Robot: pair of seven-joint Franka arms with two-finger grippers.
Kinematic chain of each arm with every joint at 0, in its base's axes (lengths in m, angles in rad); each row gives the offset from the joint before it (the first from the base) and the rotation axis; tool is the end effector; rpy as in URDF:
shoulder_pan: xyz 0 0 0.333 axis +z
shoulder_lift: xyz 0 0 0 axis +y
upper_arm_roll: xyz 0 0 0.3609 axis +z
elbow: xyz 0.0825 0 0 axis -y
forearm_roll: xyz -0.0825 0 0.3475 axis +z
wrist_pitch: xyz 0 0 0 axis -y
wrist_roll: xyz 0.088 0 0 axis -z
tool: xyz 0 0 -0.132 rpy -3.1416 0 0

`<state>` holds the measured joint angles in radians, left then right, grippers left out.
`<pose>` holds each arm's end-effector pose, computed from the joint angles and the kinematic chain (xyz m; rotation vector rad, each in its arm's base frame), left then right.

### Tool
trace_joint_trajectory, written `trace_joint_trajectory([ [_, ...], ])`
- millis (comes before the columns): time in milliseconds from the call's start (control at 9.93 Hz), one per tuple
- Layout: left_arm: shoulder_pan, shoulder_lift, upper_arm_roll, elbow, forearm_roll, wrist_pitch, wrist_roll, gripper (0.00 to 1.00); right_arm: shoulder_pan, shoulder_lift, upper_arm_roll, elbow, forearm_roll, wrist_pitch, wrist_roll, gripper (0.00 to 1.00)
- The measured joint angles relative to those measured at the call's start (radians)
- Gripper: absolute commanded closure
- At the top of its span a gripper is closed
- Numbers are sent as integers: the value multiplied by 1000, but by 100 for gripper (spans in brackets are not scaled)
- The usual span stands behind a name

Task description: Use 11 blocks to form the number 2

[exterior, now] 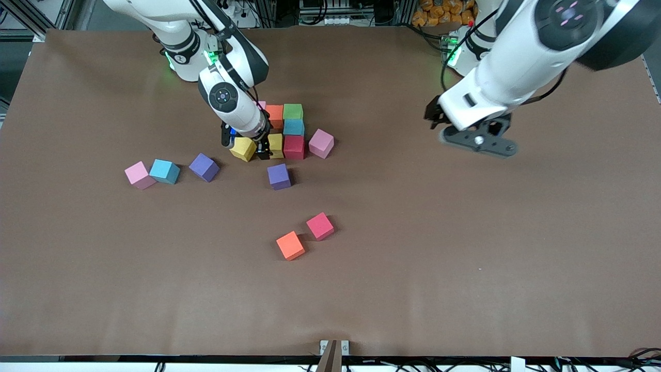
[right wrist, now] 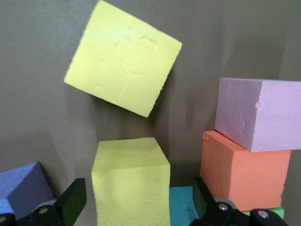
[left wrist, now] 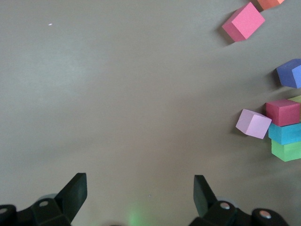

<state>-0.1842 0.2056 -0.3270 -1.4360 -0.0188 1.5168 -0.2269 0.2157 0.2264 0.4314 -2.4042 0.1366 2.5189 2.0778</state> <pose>0.5103 -0.2655 0.5910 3.0658 -0.4345 -0.2121 0.3798 0.2893 0.2724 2.1919 -2.1489 -0.2847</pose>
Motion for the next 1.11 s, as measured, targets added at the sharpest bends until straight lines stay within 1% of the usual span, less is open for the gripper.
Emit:
trace_joint_trajectory([
  [302, -37, 53, -1, -2, 0, 73, 0, 0, -50, -12, -4, 100, -66, -102, -7, 0],
  [504, -101, 109, -2, -6, 0, 145, -20, 0, -72, 6, -16, 195, -81, -164, -50, 0],
  [705, -174, 171, -3, -10, 4, 206, -143, 0, -73, 78, -28, 301, -115, -196, -69, 0],
  [906, -253, 231, -3, -30, 32, 279, -285, 0, -70, 183, -28, 380, -180, -198, -70, 0],
  [1007, -287, 248, -3, -70, 36, 343, -349, 0, -70, 215, -30, 395, -194, -213, -70, 0],
  [1108, -311, 252, -4, -121, 38, 403, -393, 0, -71, 221, -37, 399, -197, -250, -69, 0],
])
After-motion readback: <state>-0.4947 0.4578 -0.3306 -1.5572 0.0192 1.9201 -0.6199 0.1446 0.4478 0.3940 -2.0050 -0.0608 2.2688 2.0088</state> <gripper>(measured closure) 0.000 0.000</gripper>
